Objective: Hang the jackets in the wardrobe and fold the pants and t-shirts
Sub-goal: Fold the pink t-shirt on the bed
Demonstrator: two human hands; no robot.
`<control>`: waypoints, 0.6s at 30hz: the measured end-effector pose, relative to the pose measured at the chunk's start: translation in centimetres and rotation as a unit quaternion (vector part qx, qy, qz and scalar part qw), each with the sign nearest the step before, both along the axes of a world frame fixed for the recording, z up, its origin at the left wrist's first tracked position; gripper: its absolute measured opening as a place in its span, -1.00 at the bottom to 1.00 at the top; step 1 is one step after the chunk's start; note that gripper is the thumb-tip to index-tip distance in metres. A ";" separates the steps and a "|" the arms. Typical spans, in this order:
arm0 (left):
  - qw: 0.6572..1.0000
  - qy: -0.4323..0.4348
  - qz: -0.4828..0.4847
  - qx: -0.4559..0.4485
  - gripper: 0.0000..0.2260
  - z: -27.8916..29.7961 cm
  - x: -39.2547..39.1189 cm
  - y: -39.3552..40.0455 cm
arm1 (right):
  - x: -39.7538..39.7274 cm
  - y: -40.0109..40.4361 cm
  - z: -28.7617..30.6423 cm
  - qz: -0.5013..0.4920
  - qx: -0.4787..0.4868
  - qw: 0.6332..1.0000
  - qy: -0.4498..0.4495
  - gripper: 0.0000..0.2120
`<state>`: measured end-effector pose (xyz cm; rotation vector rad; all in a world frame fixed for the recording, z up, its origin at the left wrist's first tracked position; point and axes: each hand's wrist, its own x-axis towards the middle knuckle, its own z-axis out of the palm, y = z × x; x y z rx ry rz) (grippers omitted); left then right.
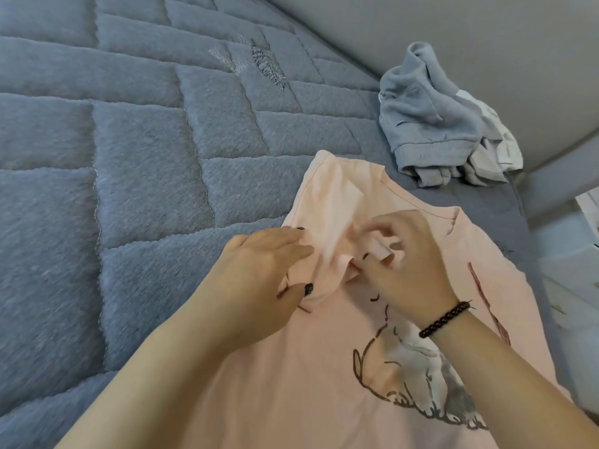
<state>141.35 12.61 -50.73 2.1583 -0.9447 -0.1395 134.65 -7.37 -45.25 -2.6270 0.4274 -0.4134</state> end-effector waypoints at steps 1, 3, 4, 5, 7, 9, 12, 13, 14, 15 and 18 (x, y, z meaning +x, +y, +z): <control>1.000 0.006 -0.003 0.011 -0.50 -0.1 0.0 0.0 | -0.1 0.2 -0.8 0.074 -0.035 0.996 0.019 -0.77; 1.000 0.008 -0.006 0.015 -0.43 0.1 -0.1 0.1 | -0.3 -0.3 -2.4 0.127 -0.049 0.990 0.043 -0.76; 1.000 0.009 -0.010 0.021 -0.41 0.2 0.0 0.1 | -0.3 -0.6 -2.7 0.120 -0.029 0.992 0.032 -0.78; 0.999 0.009 -0.018 0.031 -0.39 0.2 0.0 0.1 | -0.3 -1.1 -3.0 0.107 -0.017 0.994 0.011 -0.80; 0.998 0.005 -0.035 0.054 -0.34 0.1 0.2 0.2 | -0.9 -2.0 -3.2 0.100 -0.041 0.993 -0.037 -0.81; 0.997 0.004 -0.046 0.062 -0.33 0.0 0.2 0.3 | -2.0 -3.0 -3.5 0.094 -0.083 0.990 -0.072 -0.79; 0.997 0.006 -0.051 0.057 -0.35 0.1 0.2 0.3 | -3.4 -3.6 -4.2 0.092 -0.111 0.987 -0.074 -0.77; 0.997 0.003 -0.049 0.055 -0.35 0.1 0.2 0.3 | -3.7 -3.6 -4.5 0.099 -0.114 0.986 -0.065 -0.76; 0.998 0.000 -0.045 0.052 -0.35 0.0 0.2 0.3 | -3.9 -3.6 -4.5 0.104 -0.110 0.987 -0.056 -0.76; 0.998 -0.001 -0.044 0.051 -0.35 0.1 0.1 0.3 | -3.8 -3.7 -4.4 0.099 -0.097 0.989 -0.051 -0.77; 0.998 -0.005 -0.047 0.049 -0.30 0.0 0.1 0.4 | -3.8 -4.1 -3.8 0.045 -0.044 0.996 -0.059 -0.70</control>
